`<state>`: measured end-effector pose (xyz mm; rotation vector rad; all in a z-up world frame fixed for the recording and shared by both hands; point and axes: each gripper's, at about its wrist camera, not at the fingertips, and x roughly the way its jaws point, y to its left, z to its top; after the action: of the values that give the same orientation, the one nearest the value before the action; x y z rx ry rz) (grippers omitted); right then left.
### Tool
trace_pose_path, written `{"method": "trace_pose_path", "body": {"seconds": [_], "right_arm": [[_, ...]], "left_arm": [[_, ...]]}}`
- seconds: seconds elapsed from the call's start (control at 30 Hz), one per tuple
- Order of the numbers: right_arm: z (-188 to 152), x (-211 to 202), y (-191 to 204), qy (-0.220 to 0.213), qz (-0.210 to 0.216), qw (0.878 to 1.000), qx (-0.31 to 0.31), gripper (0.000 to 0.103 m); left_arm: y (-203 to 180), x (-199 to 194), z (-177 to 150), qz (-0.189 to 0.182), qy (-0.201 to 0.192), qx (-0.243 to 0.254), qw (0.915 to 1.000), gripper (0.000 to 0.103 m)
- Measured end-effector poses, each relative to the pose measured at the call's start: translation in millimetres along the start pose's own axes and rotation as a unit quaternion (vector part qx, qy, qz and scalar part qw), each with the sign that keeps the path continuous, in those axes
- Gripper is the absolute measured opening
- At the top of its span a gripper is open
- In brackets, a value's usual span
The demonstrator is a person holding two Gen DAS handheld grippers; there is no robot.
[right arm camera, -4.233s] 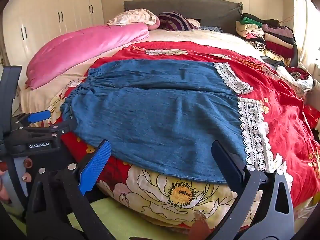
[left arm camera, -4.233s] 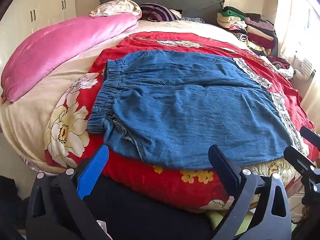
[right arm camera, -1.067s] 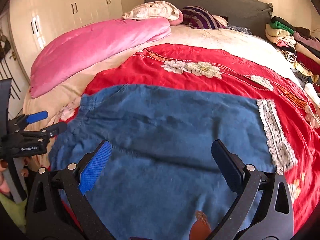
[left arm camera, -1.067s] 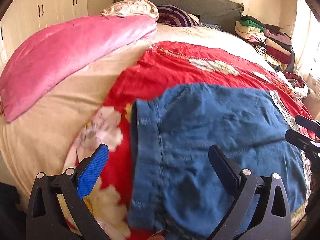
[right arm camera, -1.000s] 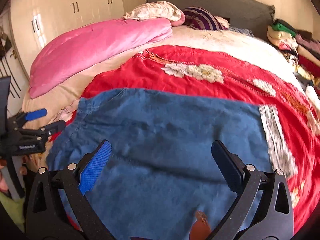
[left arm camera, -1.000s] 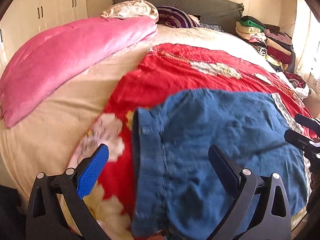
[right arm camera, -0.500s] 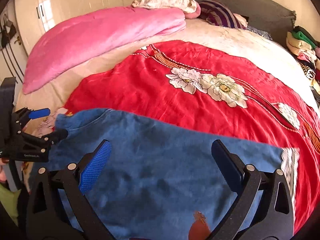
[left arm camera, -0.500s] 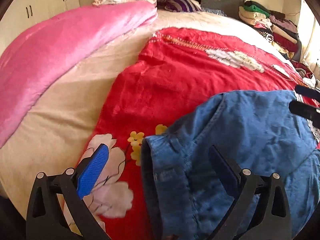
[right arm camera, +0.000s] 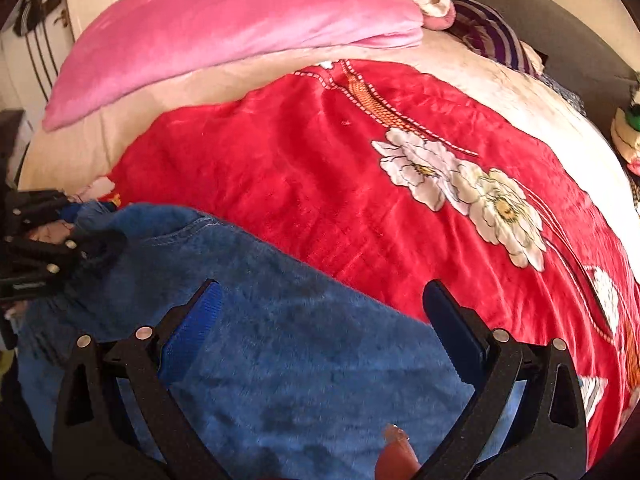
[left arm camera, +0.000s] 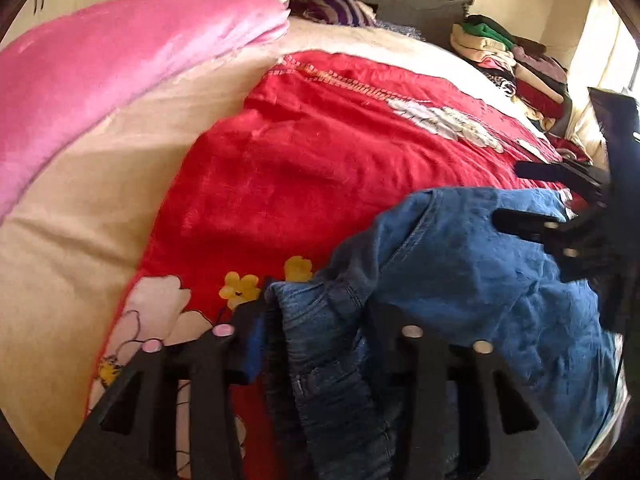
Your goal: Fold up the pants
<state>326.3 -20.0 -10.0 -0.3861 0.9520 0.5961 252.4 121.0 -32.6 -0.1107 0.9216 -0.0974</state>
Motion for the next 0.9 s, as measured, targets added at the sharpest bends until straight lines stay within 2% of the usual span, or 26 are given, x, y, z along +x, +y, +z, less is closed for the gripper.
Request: {"method": "trace_pose_path", "body": {"seconds": [0.07,0.27,0.3,0.33,0.37,0.43,0.5,0.53,0.67,0.9], "right_arm": [[1,5,4,0.004,-0.001,1.000,-0.018,0.095],[1,18,18,0.013,0.002,0.997,-0.075,0.093],[0,21,21,0.015,0.007,0.996,-0.083,0.083],[0,22,23,0.017,0.015,0.996,-0.086,0.068],[-1,23,24,0.017,0.028,0.996,-0.087,0.059],[-3,17,29,0.011,0.058,0.995,-0.086,0.030],[-6,8,33,0.000,0.065,0.995,-0.081,0.013],[-9,0,34,-0.009,0.066,0.995,-0.077,0.010],[-20,-35,35,-0.047,0.077,0.995,-0.052,0.007],[-52,-96,46,-0.101,0.085,0.991,-0.022,0.007]], "left_arm": [[-3,-7,-1,-0.004,-0.008,0.006,0.9999,0.030],[-16,-31,-7,-0.004,-0.029,0.037,0.9989,0.030],[-17,-34,-8,-0.008,-0.030,0.038,0.9988,0.030],[-17,-35,-9,-0.012,-0.029,0.037,0.9988,0.029],[-17,-36,-10,-0.011,-0.029,0.038,0.9988,0.029],[-14,-36,-13,-0.011,-0.027,0.037,0.9989,0.029],[-10,-36,-16,-0.010,-0.025,0.031,0.9992,0.029],[-6,-38,-17,-0.014,-0.024,0.026,0.9993,0.029],[-1,-47,-21,-0.029,-0.028,0.018,0.9990,0.029],[-12,-73,-35,-0.035,-0.045,0.035,0.9977,0.030]]}}
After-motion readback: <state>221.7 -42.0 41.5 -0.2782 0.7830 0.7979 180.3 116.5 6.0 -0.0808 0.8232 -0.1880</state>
